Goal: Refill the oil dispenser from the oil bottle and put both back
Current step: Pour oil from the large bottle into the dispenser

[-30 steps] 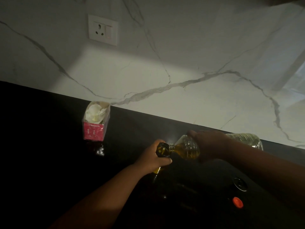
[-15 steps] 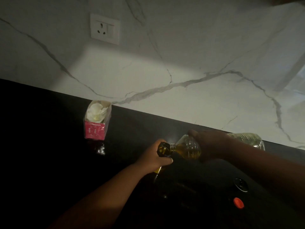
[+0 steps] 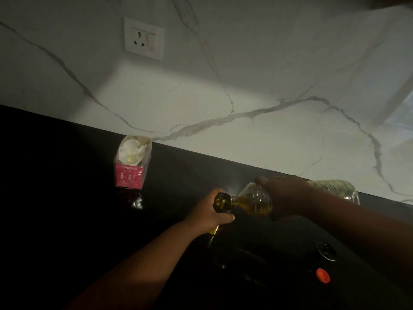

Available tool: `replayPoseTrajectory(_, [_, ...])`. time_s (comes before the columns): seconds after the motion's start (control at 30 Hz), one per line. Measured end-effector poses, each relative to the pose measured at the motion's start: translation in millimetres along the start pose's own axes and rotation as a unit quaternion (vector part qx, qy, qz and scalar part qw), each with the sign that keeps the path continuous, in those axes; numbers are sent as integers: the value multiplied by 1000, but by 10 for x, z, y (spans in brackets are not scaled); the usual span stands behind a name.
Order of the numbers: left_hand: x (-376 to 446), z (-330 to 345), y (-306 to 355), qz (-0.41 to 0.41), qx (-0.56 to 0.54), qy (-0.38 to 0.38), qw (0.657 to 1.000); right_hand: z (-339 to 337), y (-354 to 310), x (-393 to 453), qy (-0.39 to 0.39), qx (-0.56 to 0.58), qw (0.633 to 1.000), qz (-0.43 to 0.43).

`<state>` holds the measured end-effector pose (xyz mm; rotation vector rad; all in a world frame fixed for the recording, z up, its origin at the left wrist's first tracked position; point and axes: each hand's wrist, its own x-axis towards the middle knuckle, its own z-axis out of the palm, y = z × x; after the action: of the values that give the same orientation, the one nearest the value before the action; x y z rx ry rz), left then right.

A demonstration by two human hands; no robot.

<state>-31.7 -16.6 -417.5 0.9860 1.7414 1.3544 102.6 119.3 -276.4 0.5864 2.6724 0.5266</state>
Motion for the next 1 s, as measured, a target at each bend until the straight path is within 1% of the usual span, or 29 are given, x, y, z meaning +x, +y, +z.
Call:
replayPoseTrajectory(0.57, [-19,-7,32,3,4,-1,1000,-36,-33,-20,8,-9,1000,8])
replayPoseTrajectory(1.0, [-26,-9,25,3,3,0,1000,-38,-22,-16,10,-23,1000,-1])
